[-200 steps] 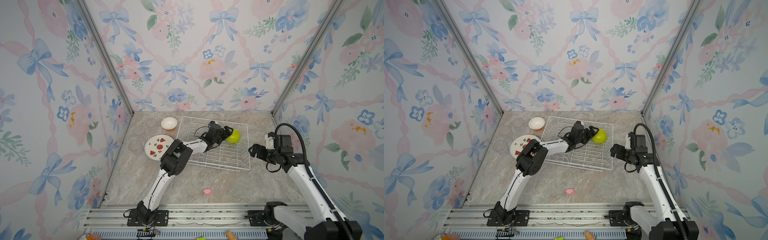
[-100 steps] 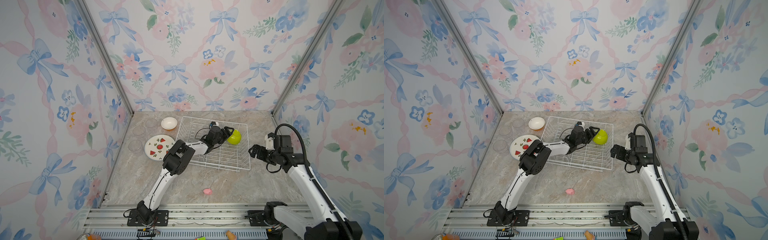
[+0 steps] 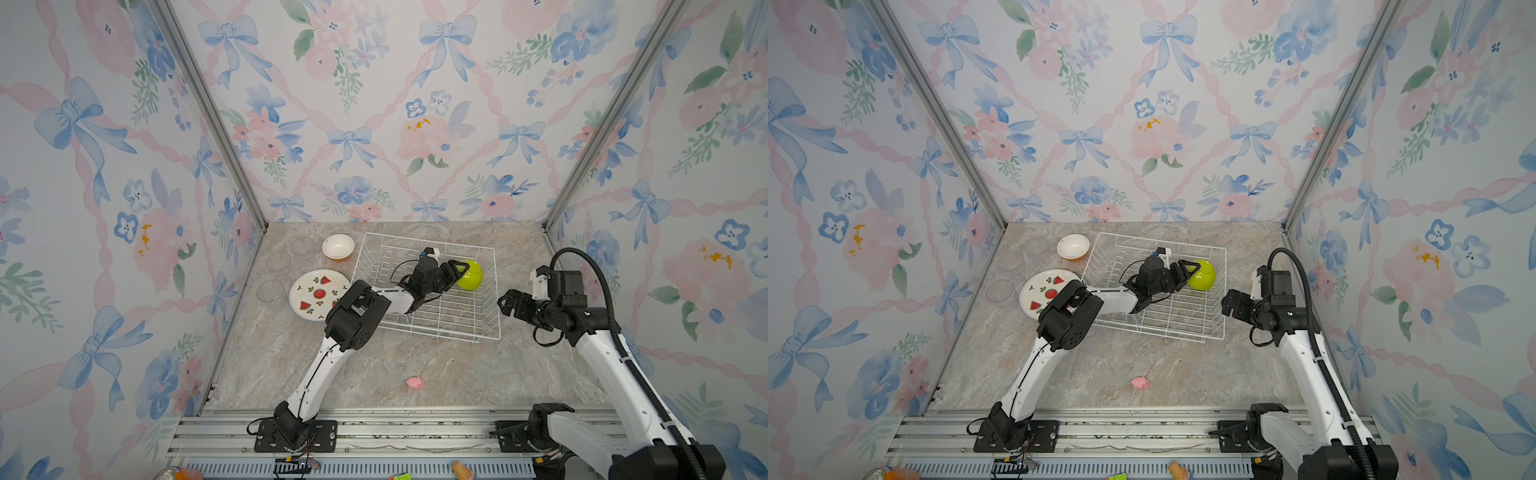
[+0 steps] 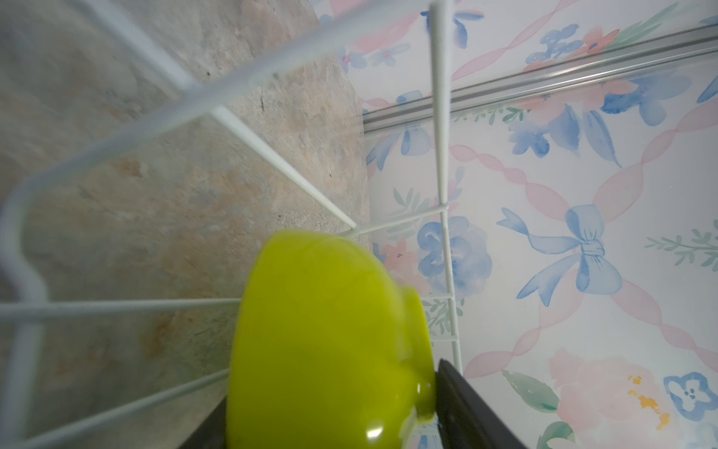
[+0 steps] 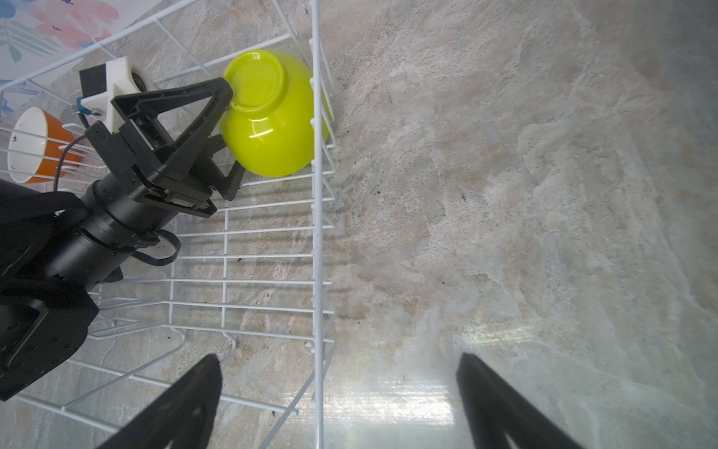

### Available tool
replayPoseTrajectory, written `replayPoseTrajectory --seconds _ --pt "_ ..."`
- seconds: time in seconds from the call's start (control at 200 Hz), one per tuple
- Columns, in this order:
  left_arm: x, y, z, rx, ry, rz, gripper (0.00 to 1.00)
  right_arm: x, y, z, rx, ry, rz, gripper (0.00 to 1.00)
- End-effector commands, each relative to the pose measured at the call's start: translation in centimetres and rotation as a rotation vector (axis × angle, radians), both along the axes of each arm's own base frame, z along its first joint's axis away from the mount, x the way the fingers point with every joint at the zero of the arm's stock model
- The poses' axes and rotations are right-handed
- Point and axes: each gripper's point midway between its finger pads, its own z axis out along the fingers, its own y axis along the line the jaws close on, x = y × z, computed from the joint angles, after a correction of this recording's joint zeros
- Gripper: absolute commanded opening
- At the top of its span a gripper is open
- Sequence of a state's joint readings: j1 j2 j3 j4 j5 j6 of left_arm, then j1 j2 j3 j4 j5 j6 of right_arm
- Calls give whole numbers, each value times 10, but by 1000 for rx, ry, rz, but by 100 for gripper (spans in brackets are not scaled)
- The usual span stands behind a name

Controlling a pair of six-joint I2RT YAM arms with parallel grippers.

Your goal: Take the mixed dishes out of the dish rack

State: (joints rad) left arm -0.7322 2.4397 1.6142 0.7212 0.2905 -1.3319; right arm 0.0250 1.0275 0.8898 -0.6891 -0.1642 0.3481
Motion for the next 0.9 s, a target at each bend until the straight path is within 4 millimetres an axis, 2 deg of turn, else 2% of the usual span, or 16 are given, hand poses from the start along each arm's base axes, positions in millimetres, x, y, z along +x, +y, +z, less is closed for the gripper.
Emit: replayPoseTrajectory --seconds 0.0,0.22,0.385,0.465,0.53,0.595,0.755,0.895 --pt "2 -7 16 -64 -50 -30 59 -3 -6 8 -20 -10 -16 97" --pt "5 -9 22 -79 -80 -35 48 -4 -7 8 -21 -5 -17 97" --pt "7 -9 14 -71 -79 -36 40 -3 -6 6 -16 2 -19 97" --pt "7 -12 8 -58 -90 -47 31 -2 -6 7 -15 0 -18 97" --pt "8 -12 4 -54 -91 -50 30 -2 -6 7 -14 -2 -20 97" --pt "8 -14 -1 -53 -87 -60 24 -1 -6 8 -13 -4 -21 97" --pt "9 -16 -2 -57 -90 -76 8 0 -6 6 -12 3 -24 97" --pt "10 -16 3 -52 -98 -90 0 2 -6 5 -6 7 -32 97"
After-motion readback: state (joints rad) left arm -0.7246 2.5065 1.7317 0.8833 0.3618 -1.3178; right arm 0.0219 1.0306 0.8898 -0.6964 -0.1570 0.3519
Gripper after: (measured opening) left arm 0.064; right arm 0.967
